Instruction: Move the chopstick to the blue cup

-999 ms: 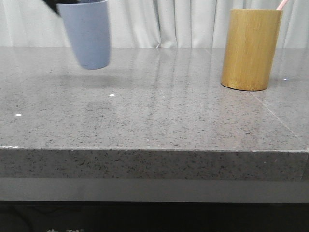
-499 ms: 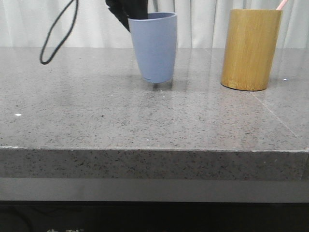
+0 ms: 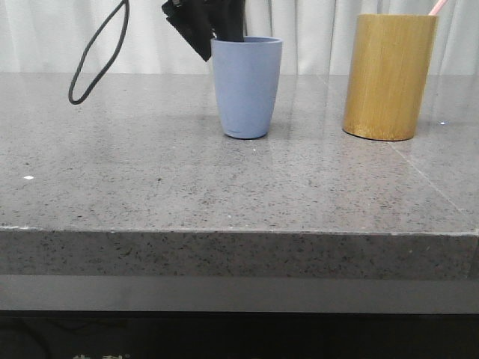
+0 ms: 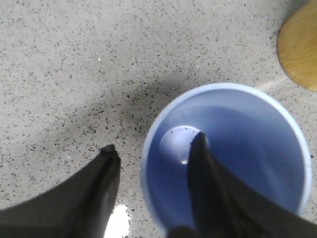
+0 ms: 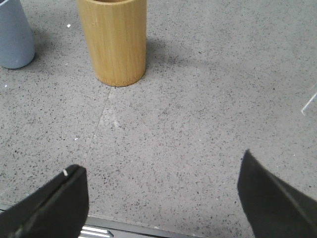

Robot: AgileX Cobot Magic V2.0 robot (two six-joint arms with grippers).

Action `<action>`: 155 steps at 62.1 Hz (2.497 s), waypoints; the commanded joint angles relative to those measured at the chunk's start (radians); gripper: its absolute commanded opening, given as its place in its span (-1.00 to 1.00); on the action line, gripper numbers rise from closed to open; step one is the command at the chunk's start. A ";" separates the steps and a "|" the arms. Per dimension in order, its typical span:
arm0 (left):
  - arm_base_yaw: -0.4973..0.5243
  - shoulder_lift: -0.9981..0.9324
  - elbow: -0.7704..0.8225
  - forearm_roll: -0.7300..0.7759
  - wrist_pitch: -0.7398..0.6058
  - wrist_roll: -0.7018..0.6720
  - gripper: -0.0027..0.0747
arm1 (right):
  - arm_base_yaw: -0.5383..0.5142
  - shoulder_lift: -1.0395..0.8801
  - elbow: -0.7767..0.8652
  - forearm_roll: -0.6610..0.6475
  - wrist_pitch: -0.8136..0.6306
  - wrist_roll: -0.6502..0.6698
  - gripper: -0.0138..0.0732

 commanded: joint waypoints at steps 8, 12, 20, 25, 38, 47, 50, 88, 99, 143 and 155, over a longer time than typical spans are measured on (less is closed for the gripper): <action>-0.008 -0.075 -0.035 -0.021 -0.003 -0.006 0.01 | -0.006 0.022 -0.031 0.007 -0.110 0.040 0.75; -0.008 -0.094 -0.035 -0.022 -0.003 -0.006 0.01 | -0.020 0.047 -0.040 0.007 -0.134 0.064 0.75; -0.006 -0.151 -0.035 -0.025 -0.003 -0.006 0.01 | -0.067 0.124 -0.085 0.007 -0.147 0.081 0.75; -0.006 -0.196 -0.033 -0.025 -0.003 -0.006 0.01 | -0.100 0.176 -0.129 0.019 -0.141 0.081 0.75; -0.006 -0.319 -0.033 -0.025 -0.003 -0.006 0.01 | -0.135 0.315 -0.249 0.123 -0.130 0.043 0.75; -0.006 -0.415 0.013 -0.025 -0.003 -0.006 0.01 | -0.135 0.418 -0.330 0.292 -0.129 -0.057 0.75; -0.006 -0.455 0.061 -0.022 -0.003 -0.006 0.01 | -0.135 0.453 -0.357 0.354 -0.130 -0.098 0.75; -0.006 -1.085 0.920 0.003 -0.191 -0.006 0.01 | -0.134 0.834 -0.675 0.590 -0.051 -0.259 0.44; -0.006 -1.171 0.994 0.003 -0.191 -0.006 0.01 | -0.134 0.886 -0.721 0.602 -0.030 -0.259 0.20; -0.006 -1.207 1.005 0.003 -0.187 -0.006 0.01 | -0.134 0.869 -0.747 0.542 0.012 -0.260 -0.84; -0.006 -1.207 1.005 0.003 -0.187 -0.006 0.01 | -0.134 0.797 -0.861 0.461 0.071 -0.260 -0.84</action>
